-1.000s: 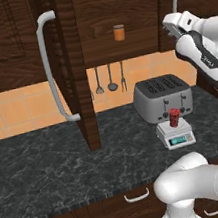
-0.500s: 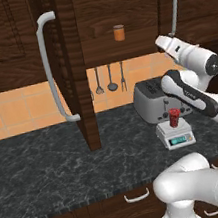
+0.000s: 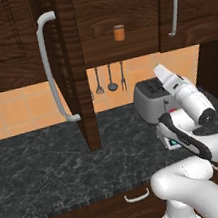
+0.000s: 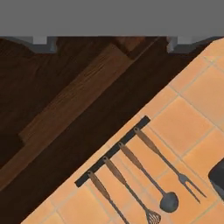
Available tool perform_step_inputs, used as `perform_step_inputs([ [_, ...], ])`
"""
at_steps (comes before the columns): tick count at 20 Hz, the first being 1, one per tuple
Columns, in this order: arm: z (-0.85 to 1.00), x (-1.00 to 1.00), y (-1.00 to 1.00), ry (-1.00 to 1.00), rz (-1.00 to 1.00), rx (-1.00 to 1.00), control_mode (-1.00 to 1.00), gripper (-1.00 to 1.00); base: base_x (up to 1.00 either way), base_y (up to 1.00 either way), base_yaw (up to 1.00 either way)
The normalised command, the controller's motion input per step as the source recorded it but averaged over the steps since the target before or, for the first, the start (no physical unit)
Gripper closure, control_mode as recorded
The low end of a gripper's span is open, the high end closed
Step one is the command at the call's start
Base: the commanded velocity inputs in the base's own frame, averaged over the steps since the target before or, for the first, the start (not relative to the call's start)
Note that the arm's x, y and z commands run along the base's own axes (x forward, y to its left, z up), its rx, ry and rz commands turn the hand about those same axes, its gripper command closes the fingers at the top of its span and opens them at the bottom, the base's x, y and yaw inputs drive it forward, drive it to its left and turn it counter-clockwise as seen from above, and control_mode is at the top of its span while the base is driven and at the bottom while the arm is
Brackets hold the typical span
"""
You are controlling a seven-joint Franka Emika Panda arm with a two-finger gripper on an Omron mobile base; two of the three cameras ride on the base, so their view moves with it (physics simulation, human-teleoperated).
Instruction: Pick the yogurt and place it on the digital scale for weighing, and close the cabinet.
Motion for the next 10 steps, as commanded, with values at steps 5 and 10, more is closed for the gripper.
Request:
perform_step_inputs([
  [5,1.00,-0.95,0.00,-0.25,0.00,0.38,-1.00,-1.00,0.00,0.00,0.00],
  [10,0.75,-0.61,0.00,-0.01,0.09,0.61,-1.00,-1.00,0.00,0.00,0.00],
])
